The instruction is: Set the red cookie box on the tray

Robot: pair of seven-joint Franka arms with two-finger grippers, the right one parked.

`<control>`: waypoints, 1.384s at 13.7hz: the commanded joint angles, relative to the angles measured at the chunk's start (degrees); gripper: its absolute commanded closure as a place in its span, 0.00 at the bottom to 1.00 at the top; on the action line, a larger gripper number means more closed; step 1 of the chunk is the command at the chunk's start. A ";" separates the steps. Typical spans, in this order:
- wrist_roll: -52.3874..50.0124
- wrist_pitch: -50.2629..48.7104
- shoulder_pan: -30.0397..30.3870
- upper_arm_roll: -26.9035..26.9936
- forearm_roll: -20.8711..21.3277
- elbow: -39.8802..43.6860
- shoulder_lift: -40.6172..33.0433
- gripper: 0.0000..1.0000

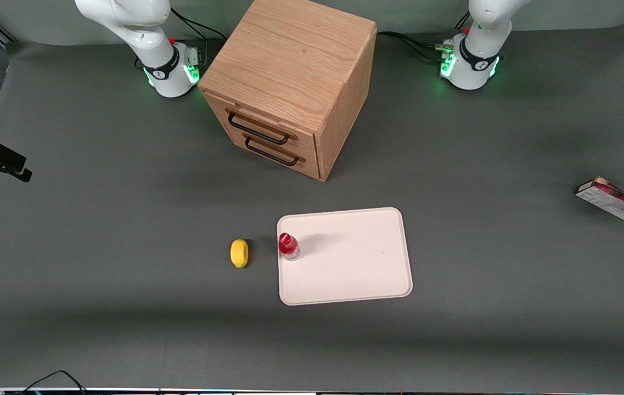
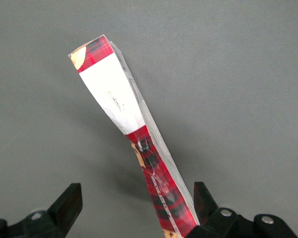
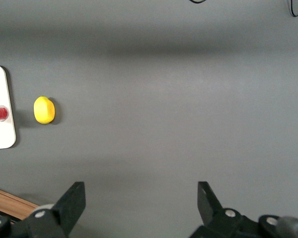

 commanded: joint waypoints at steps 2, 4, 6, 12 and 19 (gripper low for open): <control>-0.14 4.73 0.68 -0.54 0.69 -0.66 1.66 0.00; -0.14 7.64 1.21 -0.54 0.69 -0.57 3.51 0.00; -0.32 8.97 1.21 -0.54 0.52 -0.49 4.65 0.00; 0.38 10.29 1.91 -0.45 0.86 -0.05 6.77 0.24; 2.49 11.34 2.09 -0.54 1.04 0.74 7.91 0.73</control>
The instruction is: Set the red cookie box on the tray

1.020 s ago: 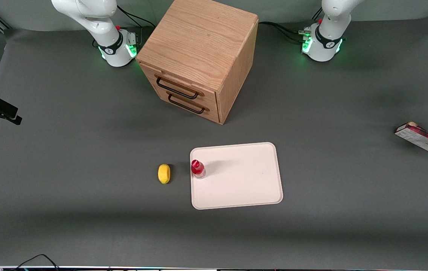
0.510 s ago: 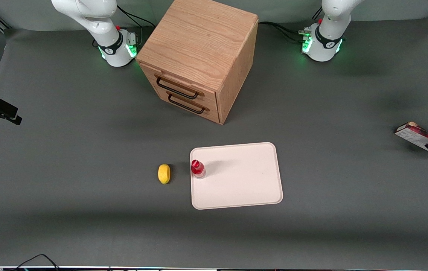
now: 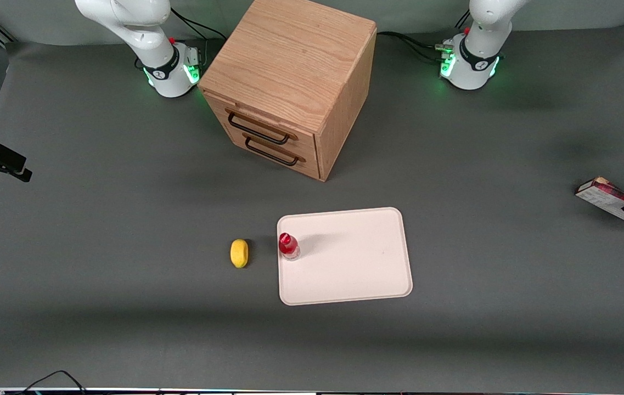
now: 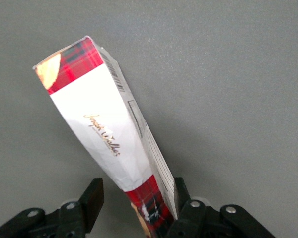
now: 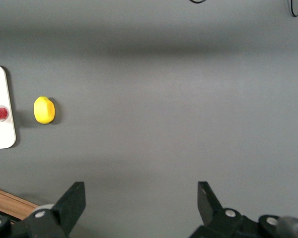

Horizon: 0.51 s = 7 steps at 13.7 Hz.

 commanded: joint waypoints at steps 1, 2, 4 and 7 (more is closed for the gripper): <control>2.37 -0.10 0.62 -0.49 0.91 1.26 0.49 0.99; 3.77 -0.20 0.45 -0.49 0.91 1.35 0.49 1.00; 4.57 -0.99 0.09 -0.49 0.91 1.70 0.49 1.00; 6.76 -8.34 -0.61 -0.76 1.00 6.87 0.58 1.00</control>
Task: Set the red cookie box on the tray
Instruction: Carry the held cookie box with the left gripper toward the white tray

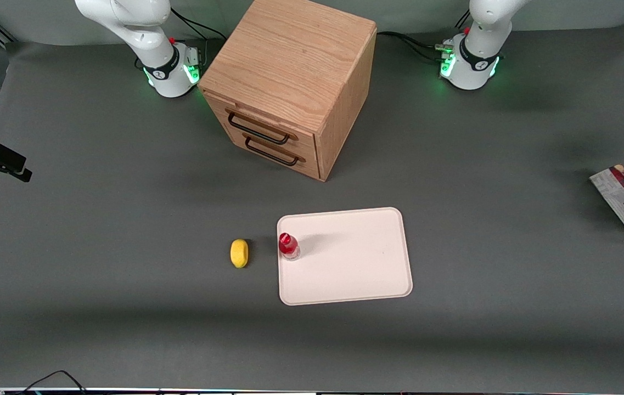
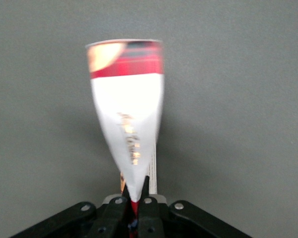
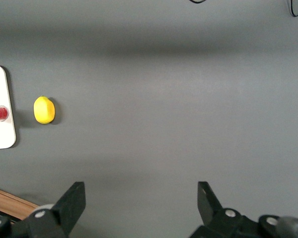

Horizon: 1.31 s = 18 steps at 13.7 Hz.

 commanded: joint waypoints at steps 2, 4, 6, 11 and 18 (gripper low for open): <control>6.19 -9.30 -1.84 -0.10 0.69 8.99 0.16 1.00; 10.67 -14.82 -2.38 -0.37 0.78 13.46 -1.68 1.00; 15.34 -23.34 -3.87 -0.37 0.69 19.70 -3.09 1.00; 16.06 -40.32 -8.17 -0.46 2.18 30.18 -7.83 1.00; 14.58 -41.14 -22.65 -0.54 1.48 30.45 -11.09 1.00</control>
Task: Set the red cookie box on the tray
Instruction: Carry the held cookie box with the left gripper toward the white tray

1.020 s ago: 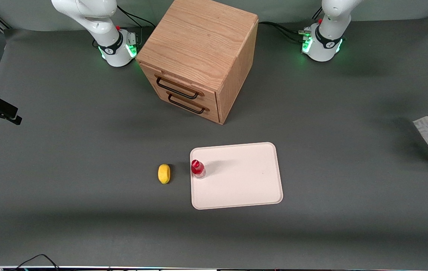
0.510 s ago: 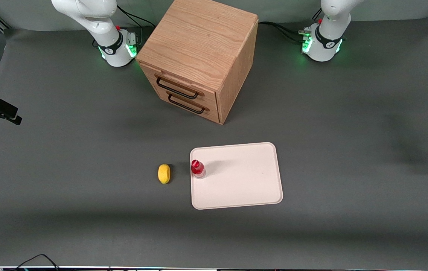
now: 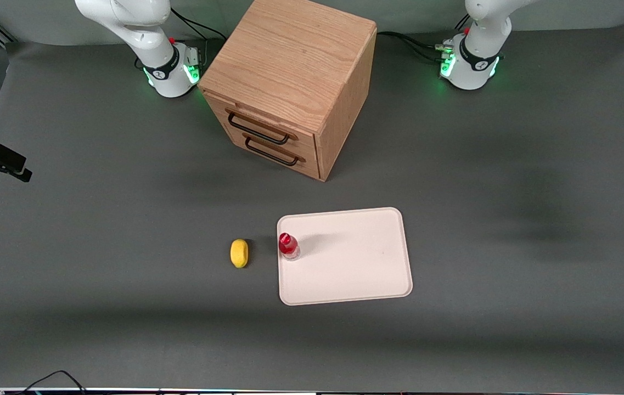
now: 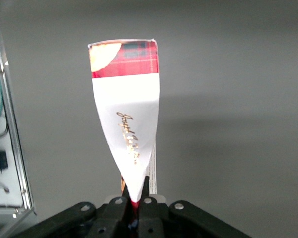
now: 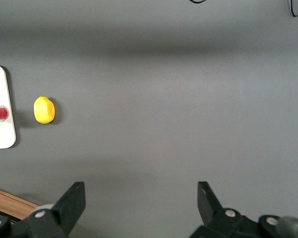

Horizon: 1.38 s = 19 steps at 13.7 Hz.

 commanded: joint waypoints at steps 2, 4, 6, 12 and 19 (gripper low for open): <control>-8.66 -1.56 -10.52 1.04 0.37 0.50 -1.00 1.00; -14.90 -3.57 -15.09 0.52 0.02 0.41 -1.00 1.00; -21.41 -5.16 -18.00 -1.23 -1.64 0.23 -1.00 1.00; -44.26 -1.75 -22.92 -13.37 -3.06 -0.91 2.24 1.00; -55.72 19.95 -31.19 -13.63 -2.18 -14.08 6.02 1.00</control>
